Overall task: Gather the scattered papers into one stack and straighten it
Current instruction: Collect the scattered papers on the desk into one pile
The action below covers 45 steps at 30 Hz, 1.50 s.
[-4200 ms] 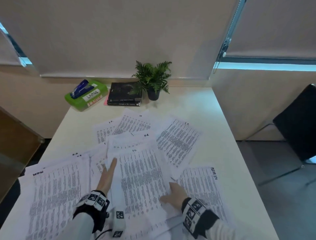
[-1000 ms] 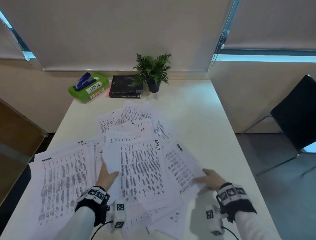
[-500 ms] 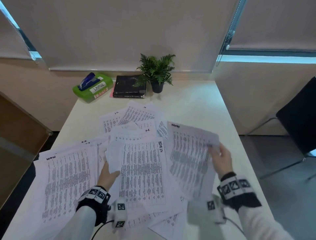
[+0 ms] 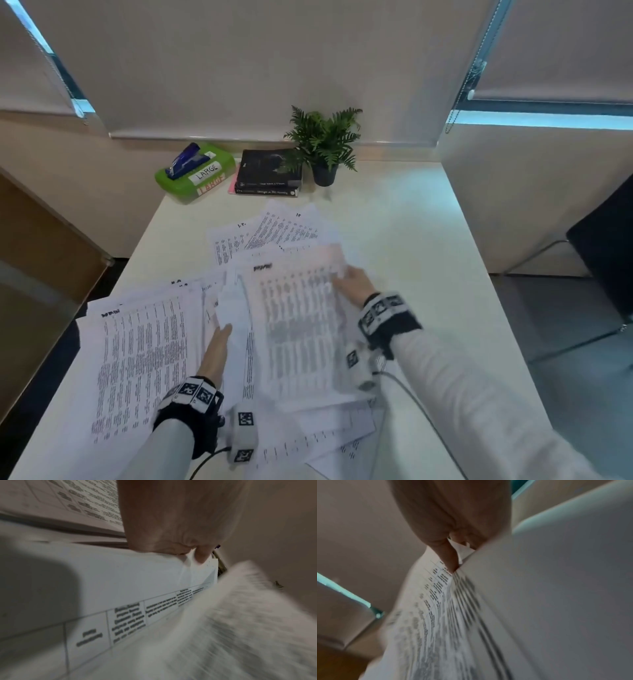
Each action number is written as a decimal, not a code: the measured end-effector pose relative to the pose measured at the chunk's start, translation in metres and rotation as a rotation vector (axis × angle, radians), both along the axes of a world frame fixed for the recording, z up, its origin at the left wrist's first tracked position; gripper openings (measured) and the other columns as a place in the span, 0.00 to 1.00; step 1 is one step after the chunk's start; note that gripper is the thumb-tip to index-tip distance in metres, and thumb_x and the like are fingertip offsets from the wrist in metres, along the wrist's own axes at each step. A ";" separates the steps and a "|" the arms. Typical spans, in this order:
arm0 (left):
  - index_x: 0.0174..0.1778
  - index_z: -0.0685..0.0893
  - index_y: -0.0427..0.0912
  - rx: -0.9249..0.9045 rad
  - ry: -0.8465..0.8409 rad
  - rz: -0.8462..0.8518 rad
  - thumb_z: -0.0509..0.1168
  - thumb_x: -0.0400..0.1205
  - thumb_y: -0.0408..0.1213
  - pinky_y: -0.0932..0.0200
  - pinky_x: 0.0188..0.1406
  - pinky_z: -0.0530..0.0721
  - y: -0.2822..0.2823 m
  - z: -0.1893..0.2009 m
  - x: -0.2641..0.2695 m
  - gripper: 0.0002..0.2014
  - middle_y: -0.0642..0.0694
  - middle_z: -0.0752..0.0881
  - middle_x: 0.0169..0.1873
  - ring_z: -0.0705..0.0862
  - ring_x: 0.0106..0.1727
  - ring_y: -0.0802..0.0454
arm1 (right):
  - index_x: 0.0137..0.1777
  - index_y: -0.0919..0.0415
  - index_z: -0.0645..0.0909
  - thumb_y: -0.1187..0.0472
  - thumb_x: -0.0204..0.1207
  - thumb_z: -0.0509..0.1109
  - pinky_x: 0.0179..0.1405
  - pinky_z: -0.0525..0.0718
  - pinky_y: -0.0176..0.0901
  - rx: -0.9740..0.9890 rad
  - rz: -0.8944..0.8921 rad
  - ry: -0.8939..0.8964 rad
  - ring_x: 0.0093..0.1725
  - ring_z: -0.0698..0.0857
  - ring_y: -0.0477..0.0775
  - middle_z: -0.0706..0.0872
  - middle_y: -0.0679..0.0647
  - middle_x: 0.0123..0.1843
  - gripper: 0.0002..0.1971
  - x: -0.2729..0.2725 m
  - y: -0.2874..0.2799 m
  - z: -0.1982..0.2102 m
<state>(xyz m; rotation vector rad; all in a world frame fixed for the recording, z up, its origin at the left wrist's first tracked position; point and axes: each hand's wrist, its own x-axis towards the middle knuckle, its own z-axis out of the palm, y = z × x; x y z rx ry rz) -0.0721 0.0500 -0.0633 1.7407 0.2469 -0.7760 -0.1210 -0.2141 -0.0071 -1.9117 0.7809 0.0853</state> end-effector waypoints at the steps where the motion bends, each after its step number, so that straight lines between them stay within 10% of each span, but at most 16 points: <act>1: 0.83 0.49 0.51 -0.019 0.019 0.003 0.50 0.85 0.57 0.41 0.80 0.48 -0.001 0.000 0.000 0.32 0.50 0.50 0.84 0.50 0.84 0.48 | 0.65 0.69 0.78 0.60 0.79 0.65 0.66 0.78 0.56 0.043 -0.003 0.020 0.63 0.82 0.63 0.84 0.64 0.63 0.18 -0.002 0.014 -0.013; 5: 0.81 0.57 0.42 0.104 -0.126 -0.100 0.71 0.77 0.41 0.43 0.77 0.63 -0.002 -0.006 -0.001 0.40 0.43 0.66 0.79 0.66 0.78 0.42 | 0.71 0.58 0.71 0.58 0.78 0.65 0.68 0.77 0.53 0.096 -0.216 0.072 0.66 0.79 0.59 0.78 0.57 0.67 0.21 -0.035 0.023 -0.038; 8: 0.79 0.61 0.40 0.153 -0.135 -0.103 0.73 0.75 0.32 0.44 0.75 0.66 0.001 -0.010 0.001 0.38 0.42 0.72 0.75 0.71 0.75 0.42 | 0.71 0.55 0.70 0.63 0.75 0.67 0.65 0.74 0.54 -0.133 -0.589 0.280 0.68 0.73 0.65 0.68 0.63 0.71 0.23 -0.085 -0.005 -0.048; 11: 0.80 0.59 0.40 0.171 -0.160 -0.095 0.71 0.77 0.31 0.43 0.76 0.65 -0.002 -0.006 -0.001 0.38 0.40 0.70 0.76 0.69 0.77 0.41 | 0.73 0.61 0.64 0.60 0.68 0.75 0.63 0.78 0.57 0.043 -0.781 0.424 0.64 0.74 0.69 0.63 0.68 0.72 0.34 -0.122 -0.012 -0.052; 19: 0.81 0.55 0.38 0.104 -0.178 -0.080 0.67 0.79 0.27 0.46 0.77 0.61 -0.014 0.005 -0.008 0.37 0.39 0.64 0.79 0.64 0.79 0.41 | 0.70 0.74 0.71 0.64 0.71 0.73 0.35 0.80 0.44 0.317 -0.572 0.467 0.51 0.83 0.62 0.80 0.67 0.61 0.29 -0.102 0.006 -0.065; 23: 0.82 0.53 0.41 0.086 -0.158 -0.064 0.68 0.79 0.29 0.44 0.78 0.60 -0.011 0.000 -0.001 0.39 0.42 0.62 0.80 0.63 0.80 0.43 | 0.69 0.70 0.73 0.63 0.75 0.67 0.67 0.77 0.51 0.149 -0.358 0.467 0.68 0.77 0.65 0.77 0.66 0.69 0.23 -0.098 0.013 -0.065; 29: 0.82 0.54 0.42 0.136 -0.170 -0.078 0.69 0.78 0.30 0.42 0.79 0.61 -0.008 -0.002 0.002 0.40 0.42 0.64 0.80 0.64 0.79 0.42 | 0.68 0.68 0.73 0.62 0.80 0.63 0.65 0.75 0.55 0.004 -0.552 0.013 0.66 0.78 0.63 0.80 0.63 0.63 0.19 -0.127 0.000 -0.025; 33: 0.82 0.55 0.39 0.169 -0.196 -0.094 0.68 0.79 0.29 0.44 0.79 0.61 -0.013 0.001 0.001 0.38 0.42 0.64 0.80 0.64 0.80 0.42 | 0.38 0.60 0.71 0.67 0.81 0.60 0.31 0.70 0.45 -0.350 -0.539 -0.255 0.39 0.75 0.58 0.75 0.57 0.32 0.09 -0.135 -0.038 0.038; 36: 0.82 0.54 0.39 0.176 -0.213 -0.127 0.67 0.79 0.29 0.45 0.79 0.59 -0.018 0.002 0.003 0.38 0.42 0.61 0.81 0.61 0.81 0.43 | 0.48 0.66 0.74 0.63 0.80 0.61 0.42 0.80 0.58 -0.470 -0.521 -0.407 0.42 0.79 0.67 0.79 0.67 0.40 0.06 -0.126 -0.078 0.084; 42: 0.81 0.56 0.40 0.117 -0.206 -0.160 0.65 0.80 0.26 0.47 0.78 0.63 -0.023 0.007 0.006 0.35 0.42 0.65 0.79 0.67 0.78 0.43 | 0.61 0.67 0.76 0.71 0.77 0.62 0.53 0.81 0.57 -0.229 -0.419 -0.507 0.53 0.83 0.62 0.82 0.59 0.53 0.13 -0.077 -0.113 0.127; 45: 0.81 0.58 0.41 0.096 -0.143 -0.143 0.61 0.82 0.28 0.47 0.76 0.65 -0.024 0.012 0.008 0.31 0.42 0.67 0.78 0.68 0.77 0.43 | 0.59 0.60 0.77 0.69 0.79 0.63 0.42 0.83 0.43 0.098 -0.273 -0.367 0.42 0.85 0.48 0.85 0.52 0.46 0.11 -0.045 -0.084 0.089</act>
